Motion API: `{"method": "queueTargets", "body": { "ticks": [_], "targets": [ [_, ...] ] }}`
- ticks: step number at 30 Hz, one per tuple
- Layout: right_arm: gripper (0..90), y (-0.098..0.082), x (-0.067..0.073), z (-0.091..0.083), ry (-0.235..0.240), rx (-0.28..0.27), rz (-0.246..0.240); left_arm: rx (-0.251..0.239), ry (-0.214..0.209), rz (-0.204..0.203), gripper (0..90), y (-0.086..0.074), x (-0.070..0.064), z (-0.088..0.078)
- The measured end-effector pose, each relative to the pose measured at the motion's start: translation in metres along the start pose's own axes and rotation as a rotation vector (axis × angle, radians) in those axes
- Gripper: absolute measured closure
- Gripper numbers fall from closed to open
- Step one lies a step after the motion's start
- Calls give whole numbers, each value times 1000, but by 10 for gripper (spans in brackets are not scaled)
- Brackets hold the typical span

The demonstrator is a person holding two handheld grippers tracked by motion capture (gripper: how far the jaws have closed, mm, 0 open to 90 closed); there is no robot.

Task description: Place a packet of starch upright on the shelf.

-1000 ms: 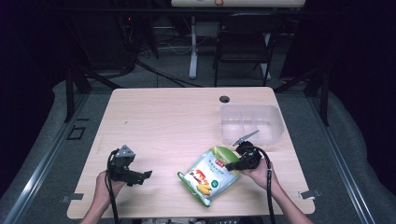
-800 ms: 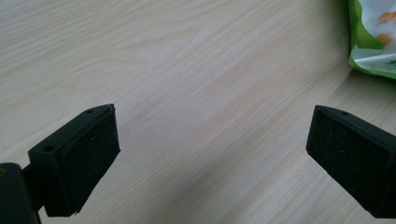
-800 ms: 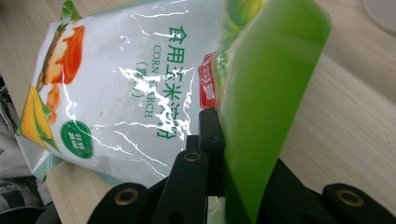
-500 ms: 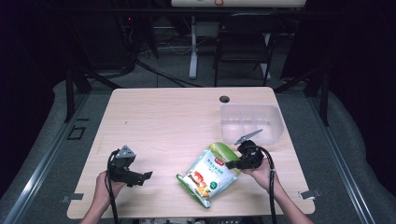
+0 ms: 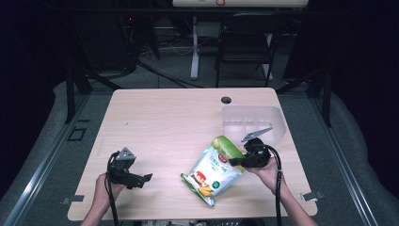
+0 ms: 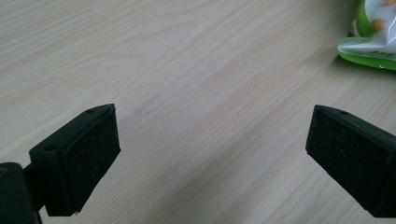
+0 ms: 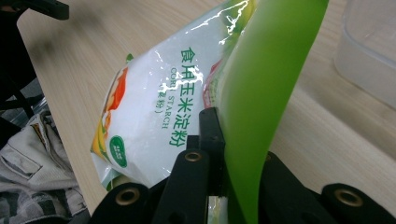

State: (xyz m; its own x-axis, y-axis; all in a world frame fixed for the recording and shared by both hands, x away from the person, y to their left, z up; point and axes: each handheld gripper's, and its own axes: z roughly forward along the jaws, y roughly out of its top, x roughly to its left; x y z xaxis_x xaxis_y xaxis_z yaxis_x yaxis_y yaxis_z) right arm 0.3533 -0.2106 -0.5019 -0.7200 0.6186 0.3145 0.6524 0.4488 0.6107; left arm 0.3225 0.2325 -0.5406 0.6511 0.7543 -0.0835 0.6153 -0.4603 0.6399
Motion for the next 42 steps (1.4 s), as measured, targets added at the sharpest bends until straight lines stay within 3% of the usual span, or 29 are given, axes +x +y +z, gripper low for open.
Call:
{"method": "queueTargets", "body": {
  "ticks": [4,6,12,15,24,27,42],
  "targets": [
    [899,0,0,-3,-8,-19,-14,20,-9,22,28,1,-2,-1],
    [899,1,4,-7,-15,-20,-24,1,6,25,28,0,-3,-1],
    [899,3,8,-10,-11,-28,-34,7,11,-1,28,-1,0,1],
    [898,3,11,-13,-10,-31,-39,17,4,30,28,0,-4,-2],
    [899,7,15,-15,2,-51,-49,9,11,14,28,-1,-2,1],
    [899,9,19,-18,0,-55,-57,3,6,40,27,0,-5,-3],
    [900,13,29,-37,-1,-100,-64,9,8,27,22,-1,-2,-1]
  ]
}}
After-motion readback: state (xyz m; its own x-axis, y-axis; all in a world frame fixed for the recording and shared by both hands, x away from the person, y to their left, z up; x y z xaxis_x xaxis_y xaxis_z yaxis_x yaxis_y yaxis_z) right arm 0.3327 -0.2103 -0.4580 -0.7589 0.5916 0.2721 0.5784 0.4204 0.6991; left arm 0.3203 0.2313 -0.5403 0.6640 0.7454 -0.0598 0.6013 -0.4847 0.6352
